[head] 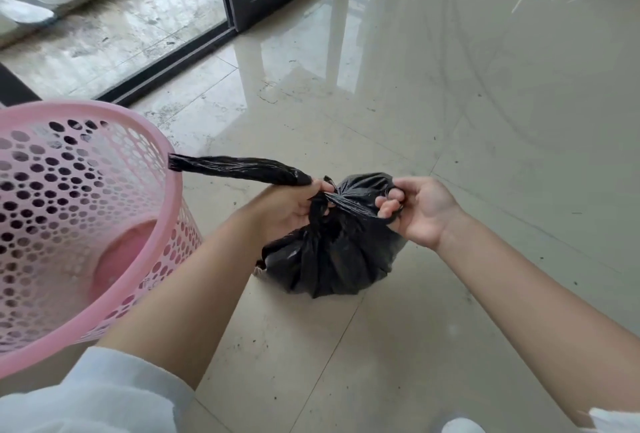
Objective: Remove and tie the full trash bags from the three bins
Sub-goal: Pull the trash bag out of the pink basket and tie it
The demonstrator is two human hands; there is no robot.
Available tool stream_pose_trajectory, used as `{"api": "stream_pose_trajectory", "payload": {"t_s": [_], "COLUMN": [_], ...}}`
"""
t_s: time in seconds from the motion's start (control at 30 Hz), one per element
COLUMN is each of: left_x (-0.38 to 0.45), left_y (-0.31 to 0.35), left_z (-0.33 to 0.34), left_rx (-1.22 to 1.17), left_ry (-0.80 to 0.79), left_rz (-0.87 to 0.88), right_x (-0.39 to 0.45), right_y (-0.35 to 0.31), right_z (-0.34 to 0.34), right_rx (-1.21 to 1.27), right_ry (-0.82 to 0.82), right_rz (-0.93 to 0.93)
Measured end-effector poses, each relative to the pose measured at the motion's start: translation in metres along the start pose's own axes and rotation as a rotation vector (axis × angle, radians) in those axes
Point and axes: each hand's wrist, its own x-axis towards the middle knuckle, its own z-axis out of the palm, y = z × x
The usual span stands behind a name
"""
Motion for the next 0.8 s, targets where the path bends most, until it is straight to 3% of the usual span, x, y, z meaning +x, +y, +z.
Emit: {"api": "stream_pose_trajectory", "payload": {"t_s": [0.23,0.27,0.33,0.43,0.53,0.6,0.67,0.73,0.8], "left_x": [0.005,0.004,0.003,-0.002,-0.003,-0.003,-0.002,-0.001,-0.002], "left_y": [-0.003,-0.003,-0.005,-0.006,-0.005,-0.005,-0.006,-0.007,-0.007], "left_z": [0.013,0.012,0.009,0.011,0.016,0.018,0.015,0.011,0.013], "left_rx": [-0.071,-0.061,0.013,0.239,0.397,0.464,0.499,0.544,0.575], "left_ry": [0.139,0.135,0.125,0.102,0.139,0.133,0.086,0.042,0.023], "left_rz": [-0.072,-0.066,-0.025,0.055,0.115,0.138,0.135,0.126,0.127], "right_x": [0.008,0.008,0.007,0.004,0.004,0.007,0.007,0.005,0.005], "right_y": [0.011,0.010,0.007,0.001,0.001,-0.001,-0.003,-0.002,0.000], "right_z": [-0.011,-0.014,-0.019,-0.023,-0.020,-0.019,-0.017,-0.015,-0.014], "right_rx": [-0.222,-0.335,-0.823,-1.608,-1.740,-1.687,-1.654,-1.679,-1.705], "right_ry": [-0.002,0.017,0.137,0.394,0.487,0.360,0.116,-0.152,-0.308], "right_rz": [0.048,0.047,-0.031,-0.376,-0.634,-0.770,-0.821,-0.674,-0.431]}}
